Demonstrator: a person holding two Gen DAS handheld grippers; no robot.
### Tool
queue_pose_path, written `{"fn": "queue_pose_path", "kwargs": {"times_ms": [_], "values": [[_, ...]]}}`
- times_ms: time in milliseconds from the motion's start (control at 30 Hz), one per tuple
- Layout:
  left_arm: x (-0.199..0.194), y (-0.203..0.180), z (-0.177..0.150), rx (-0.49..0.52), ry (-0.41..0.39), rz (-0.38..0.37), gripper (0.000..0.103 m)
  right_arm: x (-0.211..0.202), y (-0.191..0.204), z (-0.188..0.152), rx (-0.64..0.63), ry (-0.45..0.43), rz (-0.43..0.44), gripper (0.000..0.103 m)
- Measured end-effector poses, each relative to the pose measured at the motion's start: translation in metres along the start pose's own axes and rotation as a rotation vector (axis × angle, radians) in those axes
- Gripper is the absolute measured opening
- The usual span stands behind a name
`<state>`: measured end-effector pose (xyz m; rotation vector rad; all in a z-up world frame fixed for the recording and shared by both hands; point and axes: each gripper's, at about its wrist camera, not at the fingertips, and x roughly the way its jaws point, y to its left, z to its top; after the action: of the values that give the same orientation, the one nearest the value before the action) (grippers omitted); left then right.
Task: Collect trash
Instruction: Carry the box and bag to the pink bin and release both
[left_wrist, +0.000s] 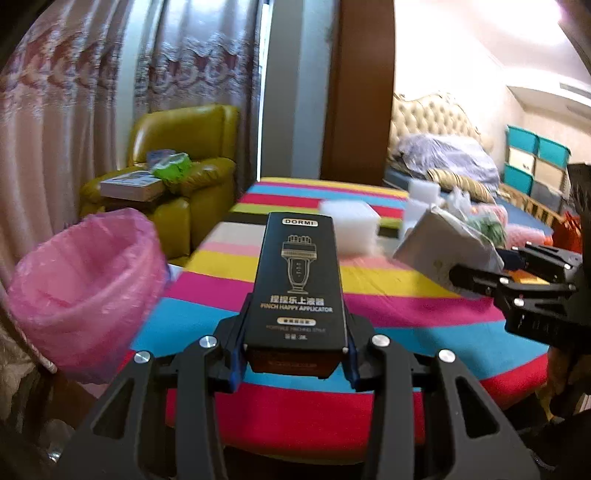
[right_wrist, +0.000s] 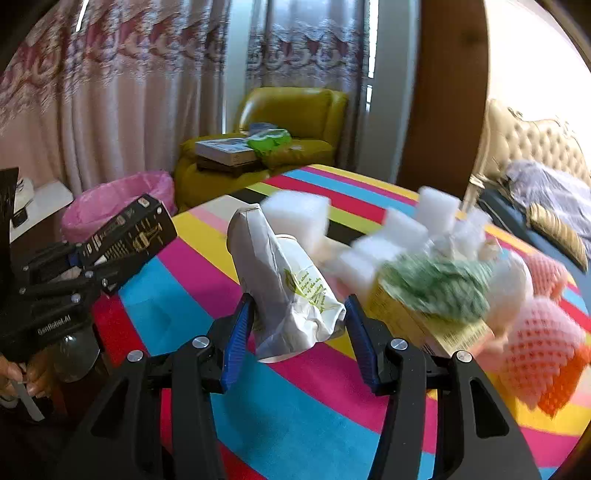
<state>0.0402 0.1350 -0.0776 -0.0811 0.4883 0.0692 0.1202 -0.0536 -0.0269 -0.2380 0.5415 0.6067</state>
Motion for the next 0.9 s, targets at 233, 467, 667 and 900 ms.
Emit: {"fn": "queue_pose_path", "kwargs": {"times_ms": [233,467,667,900], "values": [[-0.025,0.042,0.014,-0.062,-0.065,0.085,0.039,0.014,0.043,0.032,-0.087,-0.008,0.097,0.050],[-0.045,0.100,0.026,-0.133,-0.095,0.198,0.039,0.035,0.094,0.060,-0.194,-0.005,0.166,0.050],[-0.042,0.164,0.044,-0.209,-0.087,0.271,0.040,0.060,0.137,0.095,-0.239,0.003,0.219,0.051],[-0.022,0.223,0.047,-0.264,-0.015,0.317,0.040,0.099,0.188,0.135,-0.277,0.029,0.250,0.051]]}}
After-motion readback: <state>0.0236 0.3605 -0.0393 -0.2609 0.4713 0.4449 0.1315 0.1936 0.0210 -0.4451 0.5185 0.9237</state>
